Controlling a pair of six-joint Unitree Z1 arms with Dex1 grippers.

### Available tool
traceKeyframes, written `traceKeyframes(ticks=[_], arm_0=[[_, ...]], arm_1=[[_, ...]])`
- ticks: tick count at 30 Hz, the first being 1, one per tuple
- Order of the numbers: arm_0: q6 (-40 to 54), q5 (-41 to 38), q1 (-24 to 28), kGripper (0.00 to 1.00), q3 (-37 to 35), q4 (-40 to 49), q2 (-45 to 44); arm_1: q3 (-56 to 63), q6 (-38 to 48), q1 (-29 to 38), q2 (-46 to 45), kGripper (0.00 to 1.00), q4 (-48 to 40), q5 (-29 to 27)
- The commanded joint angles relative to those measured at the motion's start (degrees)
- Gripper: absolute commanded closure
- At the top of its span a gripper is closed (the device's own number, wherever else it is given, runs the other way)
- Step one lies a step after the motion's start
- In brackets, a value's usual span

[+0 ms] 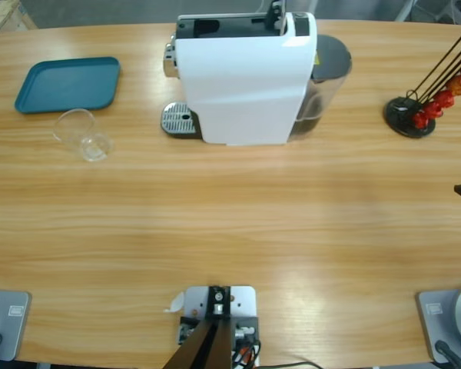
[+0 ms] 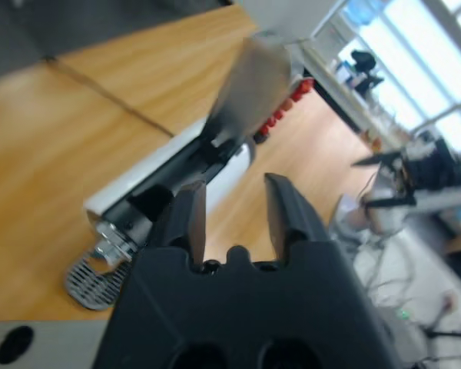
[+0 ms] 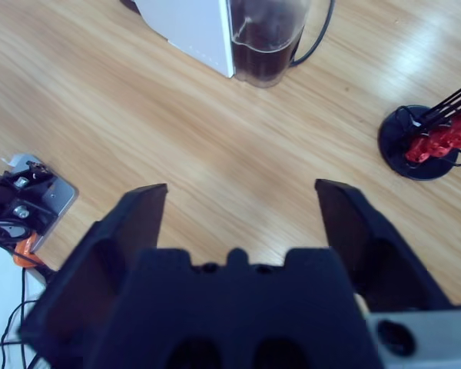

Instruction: Pour coffee

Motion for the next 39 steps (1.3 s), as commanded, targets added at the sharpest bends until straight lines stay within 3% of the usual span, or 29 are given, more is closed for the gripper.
traceKeyframes(ticks=[1,4,8,11,16,18,22,39], arm_0=[[19.61,7.19,-1.93,0.004,10.52,1.39,-10.56],[22.14,11.44,-2.99,0.004,19.85,1.69,-16.17],[22.40,14.03,-3.52,0.004,25.23,1.78,-19.00],[20.75,14.03,-3.52,0.004,25.51,1.71,-18.58],[20.21,14.03,-3.52,0.004,25.67,1.69,-17.65],[20.19,13.96,-3.52,0.004,25.69,1.69,-17.07],[19.77,13.76,-3.53,0.004,25.69,1.52,-16.14],[18.89,13.45,-3.60,0.004,26.32,1.17,-15.50]], arm_1=[[1.54,5.20,-2.85,-0.86,0.013,-1.97,-12.61],[1.65,4.62,-15.44,1.62,0.029,-6.81,-13.48],[2.67,3.36,-28.46,10.07,0.104,-15.05,-10.35],[-0.32,4.59,-29.04,17.56,0.105,-17.67,-10.40],[-3.82,11.92,-28.96,27.34,0.118,-17.76,-15.07],[-4.08,11.97,-28.96,29.06,0.241,-18.95,-15.92],[-4.22,11.88,-28.96,30.62,0.369,-21.04,-17.29],[-5.24,11.71,-28.87,31.11,0.377,-20.83,-18.59]])
